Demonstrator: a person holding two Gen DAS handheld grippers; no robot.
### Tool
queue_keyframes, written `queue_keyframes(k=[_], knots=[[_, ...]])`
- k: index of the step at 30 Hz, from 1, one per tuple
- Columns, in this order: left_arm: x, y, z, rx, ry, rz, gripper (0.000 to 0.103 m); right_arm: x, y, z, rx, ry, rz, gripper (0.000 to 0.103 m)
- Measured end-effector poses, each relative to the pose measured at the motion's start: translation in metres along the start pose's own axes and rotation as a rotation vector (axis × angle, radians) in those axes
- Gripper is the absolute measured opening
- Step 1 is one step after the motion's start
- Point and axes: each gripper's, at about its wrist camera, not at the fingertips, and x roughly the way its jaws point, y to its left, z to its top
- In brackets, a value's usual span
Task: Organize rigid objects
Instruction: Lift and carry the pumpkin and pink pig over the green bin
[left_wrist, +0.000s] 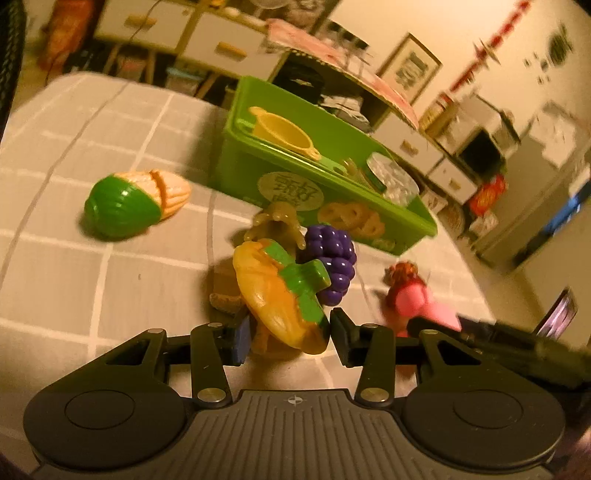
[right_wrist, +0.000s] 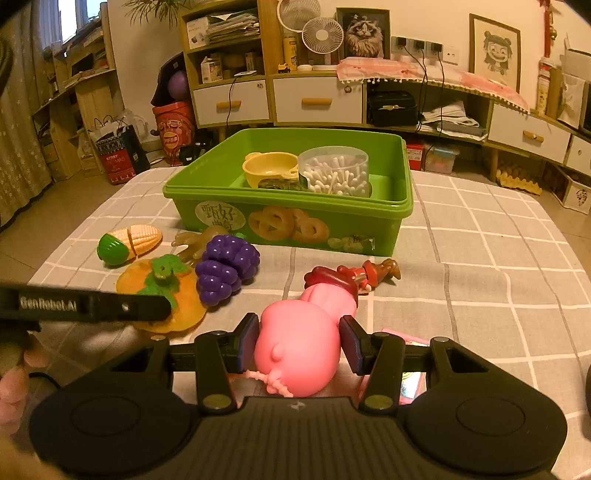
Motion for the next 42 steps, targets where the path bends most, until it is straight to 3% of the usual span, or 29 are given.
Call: queue_keyframes(k=[2,6,12,30,42], knots=[[-0.001,0.003,0.002,-0.034,0.003,-0.011,0.049,0.0,0.0,0.0,0.003,0.0,0.002,0.023],[-0.003,0.006,0.004,-0.08,0.011,-0.046,0.037,-0.001,-0.006,0.002,0.052,0.008,0.032,0.023],[-0.005,-0.001,0.006,-0.061,0.007,-0.076,0.026,-0.006,-0.013,0.009,0.122,0.01,0.068,0.023],[-0.016,-0.017,0.016,-0.058,-0.03,-0.144,0.022,-0.025,-0.027,0.031,0.287,-0.041,0.159,0.022],[-0.029,-0.021,0.038,-0.101,-0.102,-0.181,0.022,-0.031,-0.035,0.049,0.352,-0.081,0.161,0.022]])
